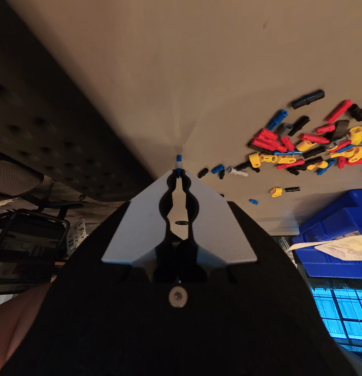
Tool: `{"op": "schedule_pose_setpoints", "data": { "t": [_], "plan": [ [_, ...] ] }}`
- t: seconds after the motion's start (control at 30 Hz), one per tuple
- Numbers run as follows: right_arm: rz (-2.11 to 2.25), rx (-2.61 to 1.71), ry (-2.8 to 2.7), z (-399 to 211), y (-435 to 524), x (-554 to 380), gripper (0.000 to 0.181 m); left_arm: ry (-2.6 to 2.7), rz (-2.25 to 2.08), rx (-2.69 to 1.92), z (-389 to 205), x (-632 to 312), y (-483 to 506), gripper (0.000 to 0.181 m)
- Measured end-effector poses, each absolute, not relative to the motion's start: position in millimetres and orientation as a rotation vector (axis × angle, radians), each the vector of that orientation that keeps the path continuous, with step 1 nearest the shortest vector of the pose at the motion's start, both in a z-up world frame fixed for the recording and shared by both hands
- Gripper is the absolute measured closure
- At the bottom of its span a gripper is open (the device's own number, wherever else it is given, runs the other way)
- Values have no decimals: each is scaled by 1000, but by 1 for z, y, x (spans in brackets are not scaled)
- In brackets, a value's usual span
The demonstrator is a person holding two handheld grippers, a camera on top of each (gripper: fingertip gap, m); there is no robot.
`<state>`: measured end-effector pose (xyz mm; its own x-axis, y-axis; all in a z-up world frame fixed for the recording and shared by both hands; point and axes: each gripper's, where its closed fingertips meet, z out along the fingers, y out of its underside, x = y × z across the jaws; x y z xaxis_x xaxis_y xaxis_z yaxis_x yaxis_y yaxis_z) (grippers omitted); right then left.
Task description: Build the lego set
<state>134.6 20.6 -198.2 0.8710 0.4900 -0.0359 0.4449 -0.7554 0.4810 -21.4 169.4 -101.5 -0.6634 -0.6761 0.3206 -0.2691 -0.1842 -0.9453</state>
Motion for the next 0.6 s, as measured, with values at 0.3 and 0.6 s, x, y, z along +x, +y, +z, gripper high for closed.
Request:
{"op": "schedule_pose_setpoints", "data": {
  "t": [0.3,0.6],
  "plan": [
    [145,2561,720,-199,26,136,176,1801,-1909,-1084,-103,-22,167,174],
    [139,2585,720,-201,26,135,168,1807,-1909,-1080,-104,-23,166,174]
  ]
}}
